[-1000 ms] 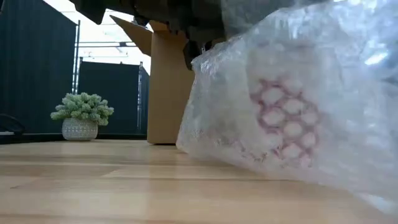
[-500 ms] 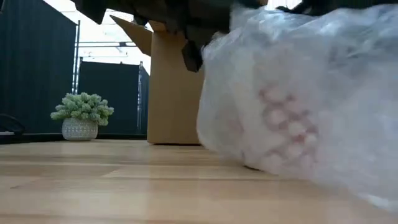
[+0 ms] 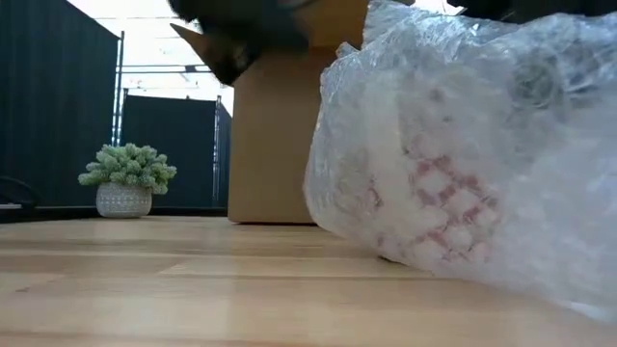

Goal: Wrap mug
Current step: Wrap the red mug with bubble wrap

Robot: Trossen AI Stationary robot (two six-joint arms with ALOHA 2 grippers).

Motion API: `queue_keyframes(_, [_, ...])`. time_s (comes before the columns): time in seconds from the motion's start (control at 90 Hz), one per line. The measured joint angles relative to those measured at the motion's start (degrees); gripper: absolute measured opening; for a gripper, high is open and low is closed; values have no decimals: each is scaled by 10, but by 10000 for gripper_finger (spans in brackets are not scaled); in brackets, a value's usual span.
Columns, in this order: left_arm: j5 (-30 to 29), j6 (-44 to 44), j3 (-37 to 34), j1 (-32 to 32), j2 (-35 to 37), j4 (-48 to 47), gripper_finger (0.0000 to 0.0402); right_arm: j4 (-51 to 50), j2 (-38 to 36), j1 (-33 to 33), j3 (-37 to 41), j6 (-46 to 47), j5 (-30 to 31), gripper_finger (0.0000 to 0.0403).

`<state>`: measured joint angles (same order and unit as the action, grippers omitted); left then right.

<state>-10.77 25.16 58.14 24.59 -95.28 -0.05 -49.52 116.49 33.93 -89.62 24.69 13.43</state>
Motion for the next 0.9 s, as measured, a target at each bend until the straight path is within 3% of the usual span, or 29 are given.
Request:
queue_keyframes(0.1, [-15,-5,-6,3,-30,25,0,1,0,-2,0,-3,0,263])
queue_keyframes(0.3, [-9,-33,-2,-3,-98,160,0,1,0,-2,0,-5,-1,263])
queue_keyframes(0.444, [-4,-50,19,0,-101,208,0,4,0,-2,0,-4,-2,263])
queue_keyframes(0.656, [-4,-75,37,-10,-109,241,0,18,1,-6,0,-14,2,263])
queue_keyframes(0.9, [13,-34,39,-23,-163,252,0,18,3,-7,2,-18,-1,263])
